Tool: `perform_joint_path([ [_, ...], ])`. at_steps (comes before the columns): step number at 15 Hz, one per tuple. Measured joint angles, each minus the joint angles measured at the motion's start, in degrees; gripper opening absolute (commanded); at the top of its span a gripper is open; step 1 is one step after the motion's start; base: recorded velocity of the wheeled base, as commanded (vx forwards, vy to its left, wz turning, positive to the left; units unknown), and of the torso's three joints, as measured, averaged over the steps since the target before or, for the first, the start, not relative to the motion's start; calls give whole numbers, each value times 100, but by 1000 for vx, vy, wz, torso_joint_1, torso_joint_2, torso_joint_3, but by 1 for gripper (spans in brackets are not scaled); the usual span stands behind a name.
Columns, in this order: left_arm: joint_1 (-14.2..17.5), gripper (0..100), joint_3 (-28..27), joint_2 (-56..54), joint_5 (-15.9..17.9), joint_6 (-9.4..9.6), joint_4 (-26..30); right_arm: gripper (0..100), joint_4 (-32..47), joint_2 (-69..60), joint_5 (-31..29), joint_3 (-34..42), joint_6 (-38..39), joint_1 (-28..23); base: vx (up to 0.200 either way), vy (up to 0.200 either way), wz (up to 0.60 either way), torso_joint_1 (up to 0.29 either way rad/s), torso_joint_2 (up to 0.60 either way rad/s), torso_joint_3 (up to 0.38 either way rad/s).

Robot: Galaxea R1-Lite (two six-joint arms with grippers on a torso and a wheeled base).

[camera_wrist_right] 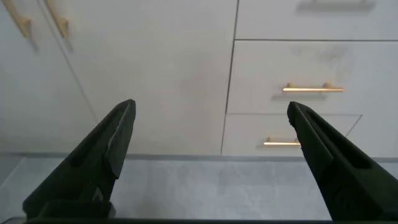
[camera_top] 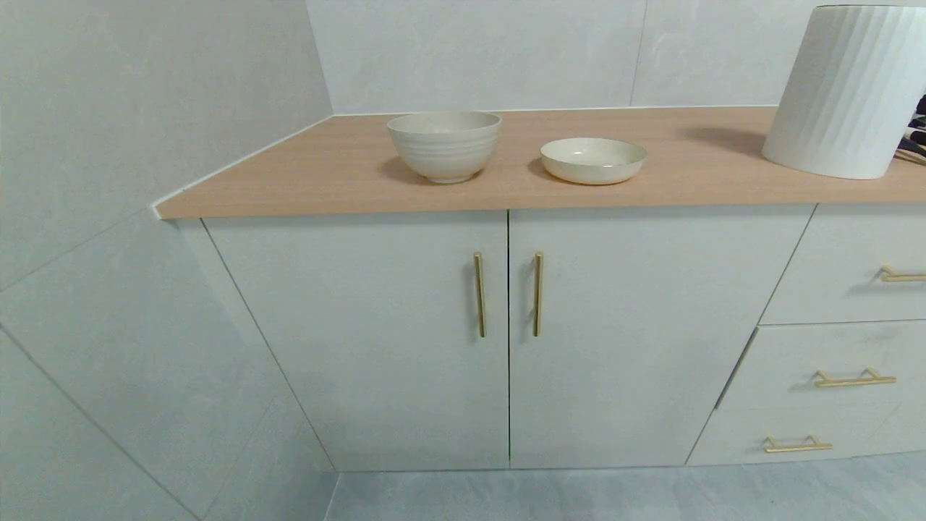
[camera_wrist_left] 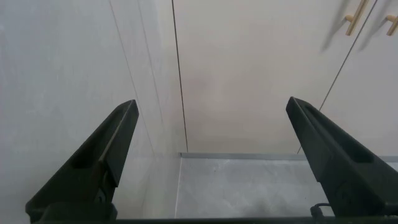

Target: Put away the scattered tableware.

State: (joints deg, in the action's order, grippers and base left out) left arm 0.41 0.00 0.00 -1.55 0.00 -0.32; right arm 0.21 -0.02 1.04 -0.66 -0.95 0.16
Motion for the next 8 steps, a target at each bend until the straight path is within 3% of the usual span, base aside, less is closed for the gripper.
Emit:
perform_joint_path([
  [4,0,100,0,0,-1,0,-1,100,107,377,1136,-975,396,66,0,0,0,0,0,0],
  [8,0,100,0,0,0,0,-1,100,45,2420,2304,-1557,373,315,0,0,0,0,0,0],
])
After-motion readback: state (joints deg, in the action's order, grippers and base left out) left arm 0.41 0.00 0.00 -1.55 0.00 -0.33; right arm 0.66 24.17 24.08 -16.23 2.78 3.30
